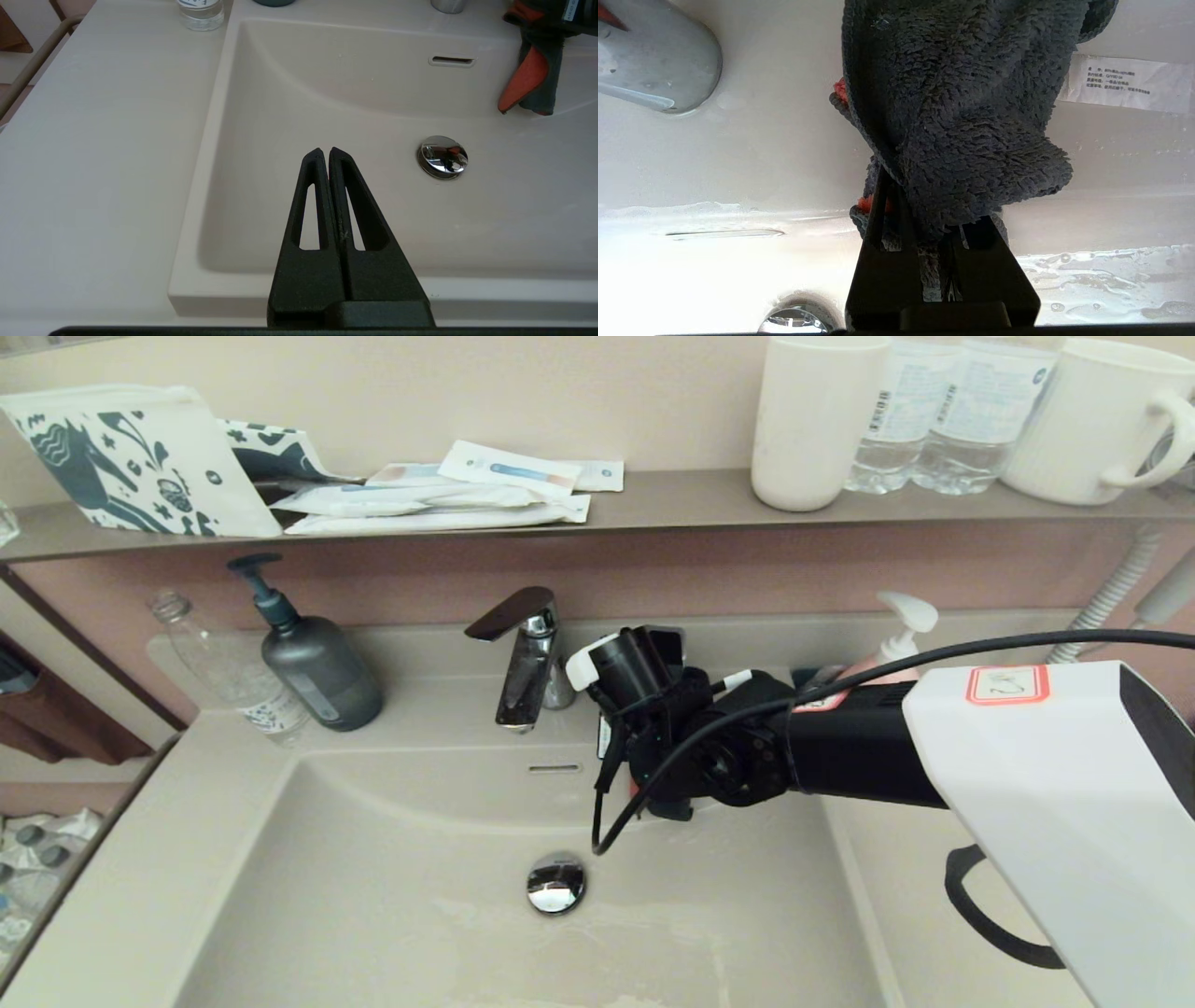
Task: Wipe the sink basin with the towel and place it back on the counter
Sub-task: Wipe the sink
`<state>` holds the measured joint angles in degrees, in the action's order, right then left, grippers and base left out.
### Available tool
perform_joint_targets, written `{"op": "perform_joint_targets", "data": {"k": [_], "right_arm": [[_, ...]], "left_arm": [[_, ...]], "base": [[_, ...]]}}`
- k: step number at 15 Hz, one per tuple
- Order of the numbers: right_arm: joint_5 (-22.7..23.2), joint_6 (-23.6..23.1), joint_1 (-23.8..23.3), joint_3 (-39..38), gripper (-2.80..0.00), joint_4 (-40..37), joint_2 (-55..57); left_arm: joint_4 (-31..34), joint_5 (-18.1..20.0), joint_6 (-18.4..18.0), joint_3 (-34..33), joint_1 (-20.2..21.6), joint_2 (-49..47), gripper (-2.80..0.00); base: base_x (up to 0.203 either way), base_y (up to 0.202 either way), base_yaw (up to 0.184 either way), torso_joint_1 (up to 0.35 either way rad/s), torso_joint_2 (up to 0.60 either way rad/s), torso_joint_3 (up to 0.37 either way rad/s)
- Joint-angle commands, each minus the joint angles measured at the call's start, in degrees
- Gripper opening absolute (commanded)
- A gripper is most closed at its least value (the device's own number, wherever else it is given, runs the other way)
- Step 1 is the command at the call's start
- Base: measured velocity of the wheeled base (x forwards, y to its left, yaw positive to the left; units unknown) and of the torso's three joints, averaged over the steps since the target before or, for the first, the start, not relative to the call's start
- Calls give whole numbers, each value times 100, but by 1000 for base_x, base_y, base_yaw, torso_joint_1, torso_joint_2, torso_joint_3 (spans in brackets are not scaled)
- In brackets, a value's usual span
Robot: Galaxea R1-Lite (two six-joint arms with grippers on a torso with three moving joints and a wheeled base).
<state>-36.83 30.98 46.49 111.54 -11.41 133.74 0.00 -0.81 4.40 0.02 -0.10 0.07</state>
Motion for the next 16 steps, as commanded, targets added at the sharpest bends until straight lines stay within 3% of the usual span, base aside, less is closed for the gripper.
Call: {"op": "perform_joint_targets", "data": {"k": [1,9,16], "right_arm": [[-38,14,-144,-27,-280,-21,-19],[-59,31,-1113,-1331,-280,-170,-786],[-44,-17,-1021,-2099,-280,-222,-1185]], "left_arm": [[0,0,7,-2,1,-7,-280],[0,-5,7,-2,1,-7,-280],[0,-6,8,6,1,-7,-280]], "base": [[0,0,0,0,0,0],[0,0,0,0,0,0],[0,0,0,0,0,0]]}}
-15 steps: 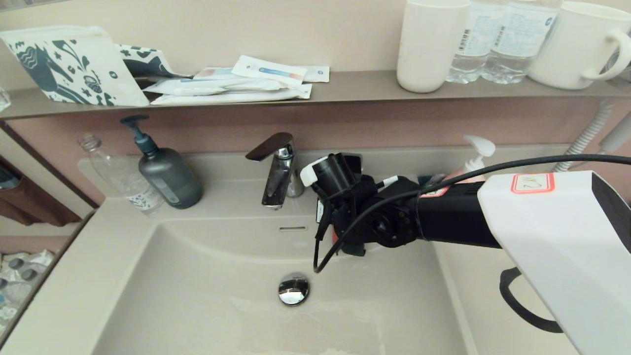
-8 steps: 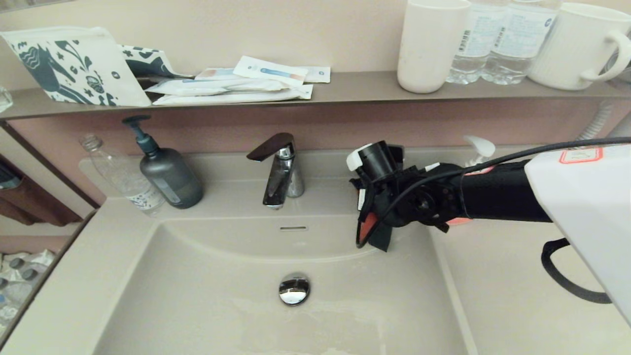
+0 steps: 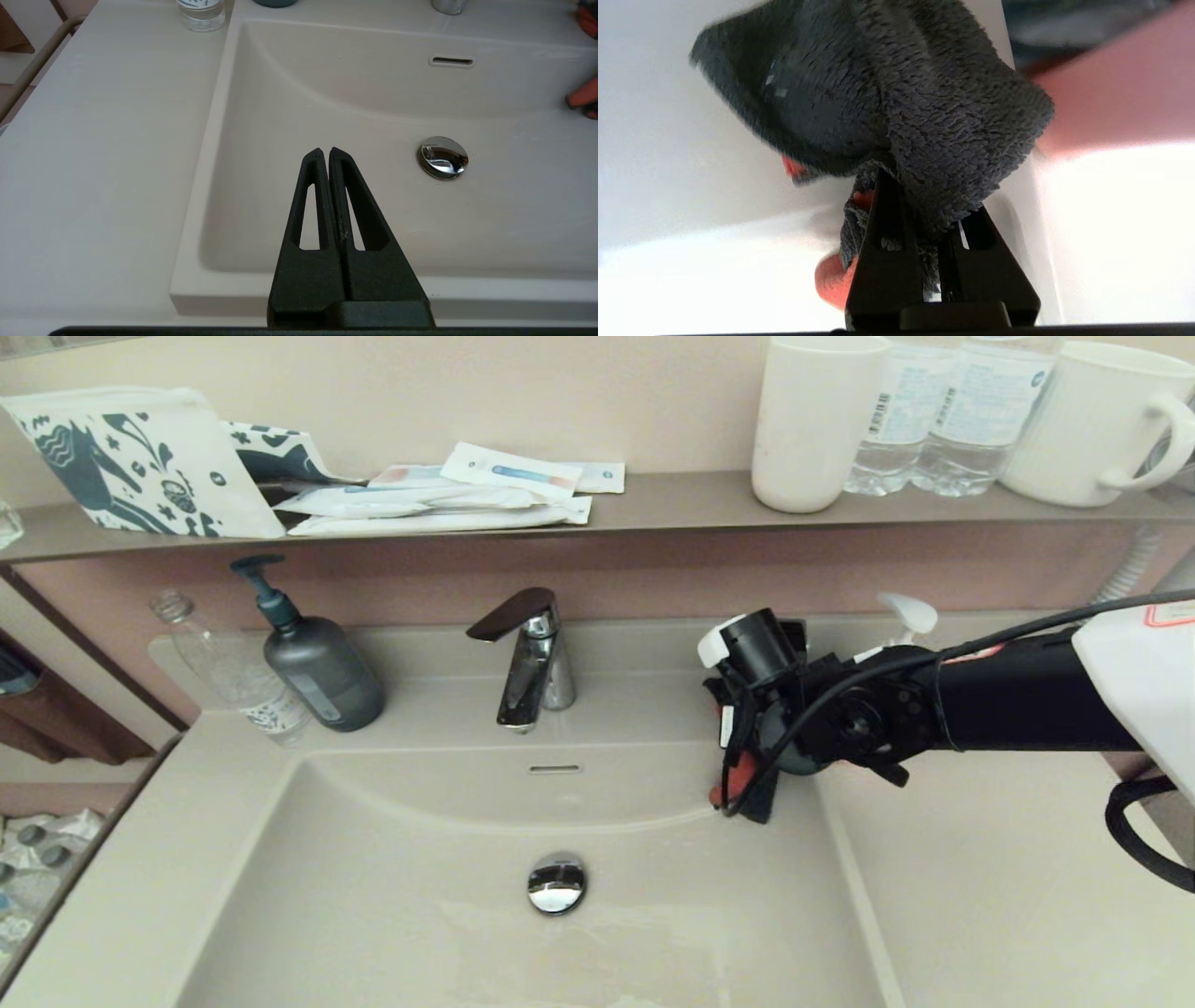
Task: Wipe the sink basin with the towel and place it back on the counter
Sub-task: Wipe the sink
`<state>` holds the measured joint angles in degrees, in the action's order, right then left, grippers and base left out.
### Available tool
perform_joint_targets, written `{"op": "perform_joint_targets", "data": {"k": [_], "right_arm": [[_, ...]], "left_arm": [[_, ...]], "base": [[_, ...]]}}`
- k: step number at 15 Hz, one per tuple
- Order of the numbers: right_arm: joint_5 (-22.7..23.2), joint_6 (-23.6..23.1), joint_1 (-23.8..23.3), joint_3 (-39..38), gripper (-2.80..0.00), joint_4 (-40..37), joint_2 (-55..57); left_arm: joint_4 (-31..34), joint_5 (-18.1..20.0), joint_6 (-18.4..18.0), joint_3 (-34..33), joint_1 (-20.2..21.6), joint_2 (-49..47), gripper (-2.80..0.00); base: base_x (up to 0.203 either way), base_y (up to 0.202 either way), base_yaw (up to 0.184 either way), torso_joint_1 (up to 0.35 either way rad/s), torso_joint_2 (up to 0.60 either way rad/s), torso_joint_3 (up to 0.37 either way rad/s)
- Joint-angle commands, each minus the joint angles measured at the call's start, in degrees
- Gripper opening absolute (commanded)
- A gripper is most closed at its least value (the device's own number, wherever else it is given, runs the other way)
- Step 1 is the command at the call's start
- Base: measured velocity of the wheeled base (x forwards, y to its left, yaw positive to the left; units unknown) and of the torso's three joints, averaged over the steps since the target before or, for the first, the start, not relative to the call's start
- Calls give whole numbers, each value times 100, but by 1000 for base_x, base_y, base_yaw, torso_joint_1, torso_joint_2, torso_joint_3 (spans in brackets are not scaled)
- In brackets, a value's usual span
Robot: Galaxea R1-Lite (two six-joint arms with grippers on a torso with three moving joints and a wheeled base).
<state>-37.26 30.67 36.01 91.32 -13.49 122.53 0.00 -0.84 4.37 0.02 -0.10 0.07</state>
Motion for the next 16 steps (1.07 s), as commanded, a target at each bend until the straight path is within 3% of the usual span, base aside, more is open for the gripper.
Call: {"op": "perform_joint_targets", "data": {"k": [1,5,12,16], "right_arm": [[12,24,120,-146,-280,-13,-107],[0,8,402,74,-280,29,29],[3,1,923,1521,-280,-155,874],[-10,3,986,1696,-280,-294,870]], "left_arm": [[0,3,11,-2,1,-7,-280],[0,4,4,-2,1,-7,-280],[0,-3,8,-2,1,-7,-280],[0,0,3,-2,1,-7,-280]], "base": [[0,0,0,0,0,0],[0,0,0,0,0,0],[0,0,0,0,0,0],[0,0,0,0,0,0]]}}
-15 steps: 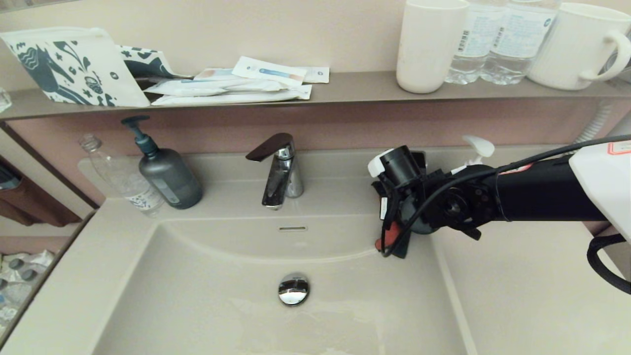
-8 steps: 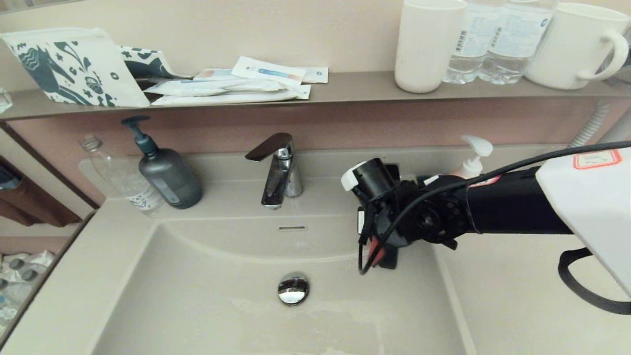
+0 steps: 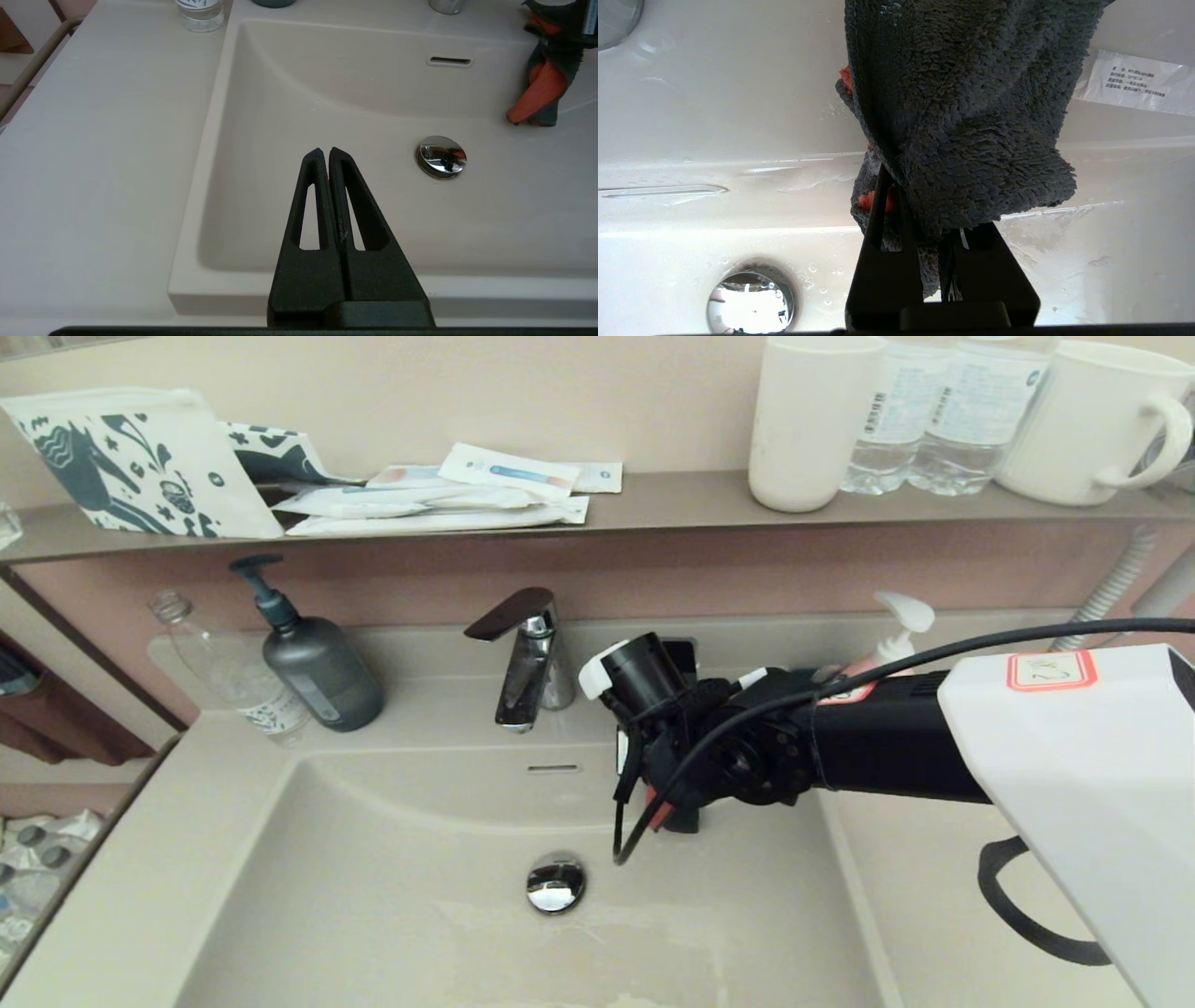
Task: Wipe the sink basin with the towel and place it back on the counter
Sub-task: Wipe the sink
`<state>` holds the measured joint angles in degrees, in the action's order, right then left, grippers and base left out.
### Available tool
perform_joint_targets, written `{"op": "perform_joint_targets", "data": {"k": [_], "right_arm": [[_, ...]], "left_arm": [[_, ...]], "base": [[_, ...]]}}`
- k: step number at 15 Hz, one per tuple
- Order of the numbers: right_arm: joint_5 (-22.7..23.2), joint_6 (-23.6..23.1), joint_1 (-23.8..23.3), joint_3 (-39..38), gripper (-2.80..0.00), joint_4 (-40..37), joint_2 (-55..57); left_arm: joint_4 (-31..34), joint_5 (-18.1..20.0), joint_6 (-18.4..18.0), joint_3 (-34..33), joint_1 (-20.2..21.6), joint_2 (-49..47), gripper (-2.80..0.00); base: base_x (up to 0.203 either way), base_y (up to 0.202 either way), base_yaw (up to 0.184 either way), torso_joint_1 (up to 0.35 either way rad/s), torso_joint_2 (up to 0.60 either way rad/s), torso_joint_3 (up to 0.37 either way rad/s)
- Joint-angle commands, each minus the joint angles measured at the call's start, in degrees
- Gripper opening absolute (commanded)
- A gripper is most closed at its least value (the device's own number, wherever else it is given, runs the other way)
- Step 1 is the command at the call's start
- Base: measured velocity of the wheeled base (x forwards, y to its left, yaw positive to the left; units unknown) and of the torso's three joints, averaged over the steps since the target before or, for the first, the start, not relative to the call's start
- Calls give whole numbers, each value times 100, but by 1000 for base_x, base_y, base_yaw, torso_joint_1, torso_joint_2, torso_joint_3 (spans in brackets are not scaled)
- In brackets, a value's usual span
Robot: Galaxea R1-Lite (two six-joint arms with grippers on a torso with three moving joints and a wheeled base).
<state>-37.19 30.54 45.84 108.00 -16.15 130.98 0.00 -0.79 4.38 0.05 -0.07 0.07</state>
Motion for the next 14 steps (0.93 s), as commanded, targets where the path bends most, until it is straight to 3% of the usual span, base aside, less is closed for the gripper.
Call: {"op": "perform_joint_targets", "data": {"k": [1,9,14], "right_arm": [[-33,14,-45,29,-280,-36,5],[-61,22,-720,-173,-280,-630,-728],[-15,31,-542,-864,-280,-746,-1134]], "left_arm": [[0,0,5,-1,-1,-7,-280],[0,-4,4,-2,-1,-7,-280],[0,-3,7,2,-1,-7,-280]], "base": [[0,0,0,0,0,0],[0,0,0,0,0,0],[0,0,0,0,0,0]]}}
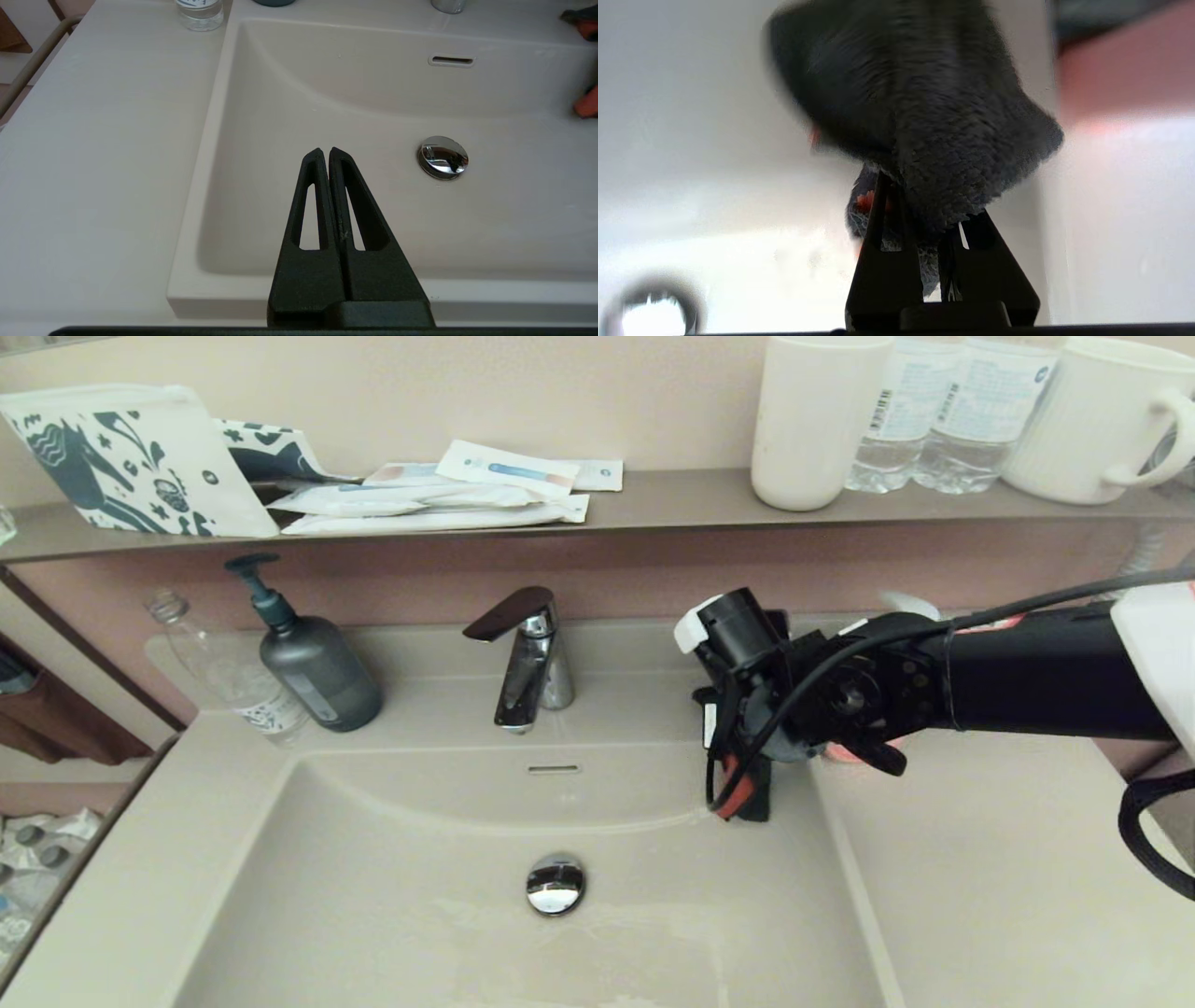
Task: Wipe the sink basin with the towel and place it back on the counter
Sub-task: Wipe the sink
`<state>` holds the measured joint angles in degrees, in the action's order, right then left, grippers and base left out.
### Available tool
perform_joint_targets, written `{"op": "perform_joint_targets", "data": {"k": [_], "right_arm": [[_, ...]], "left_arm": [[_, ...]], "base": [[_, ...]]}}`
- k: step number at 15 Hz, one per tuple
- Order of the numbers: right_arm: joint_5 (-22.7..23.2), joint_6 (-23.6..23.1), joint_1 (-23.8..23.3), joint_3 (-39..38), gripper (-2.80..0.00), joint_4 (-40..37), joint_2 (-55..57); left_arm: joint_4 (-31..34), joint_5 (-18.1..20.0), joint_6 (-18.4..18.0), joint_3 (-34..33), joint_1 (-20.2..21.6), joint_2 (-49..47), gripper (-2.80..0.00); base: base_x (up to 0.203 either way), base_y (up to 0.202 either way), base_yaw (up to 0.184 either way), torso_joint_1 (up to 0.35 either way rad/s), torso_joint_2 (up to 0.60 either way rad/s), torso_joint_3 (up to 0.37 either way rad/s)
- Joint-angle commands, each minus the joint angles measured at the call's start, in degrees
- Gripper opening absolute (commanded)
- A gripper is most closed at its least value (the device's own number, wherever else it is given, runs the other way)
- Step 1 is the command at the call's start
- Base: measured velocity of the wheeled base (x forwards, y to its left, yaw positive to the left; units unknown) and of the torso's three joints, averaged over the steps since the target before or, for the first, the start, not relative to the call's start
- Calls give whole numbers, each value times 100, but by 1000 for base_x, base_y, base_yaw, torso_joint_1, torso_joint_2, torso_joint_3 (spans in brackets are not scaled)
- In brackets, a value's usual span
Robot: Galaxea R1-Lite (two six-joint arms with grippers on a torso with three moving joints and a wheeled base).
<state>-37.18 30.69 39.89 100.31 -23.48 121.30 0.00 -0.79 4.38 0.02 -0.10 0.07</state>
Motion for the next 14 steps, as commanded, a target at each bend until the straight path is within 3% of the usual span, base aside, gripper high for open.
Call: {"op": "perform_joint_targets", "data": {"k": [1,4,9,14], "right_arm": [[-11,18,188,-284,-280,-23,-241],[9,48,738,-771,-280,-60,-488],[185,42,1434,-812,-280,-69,-634],[158,42,1462,-723,-280,-1,-391]], "left_arm": [[0,-3,7,4,1,-7,-280],[0,-8,2,-2,1,-7,-280],[0,-4,6,3,1,-7,-280],[0,0,10,-2,1,-7,-280]], "base": [[0,0,0,0,0,0],[0,0,0,0,0,0],[0,0,0,0,0,0],[0,0,0,0,0,0]]}}
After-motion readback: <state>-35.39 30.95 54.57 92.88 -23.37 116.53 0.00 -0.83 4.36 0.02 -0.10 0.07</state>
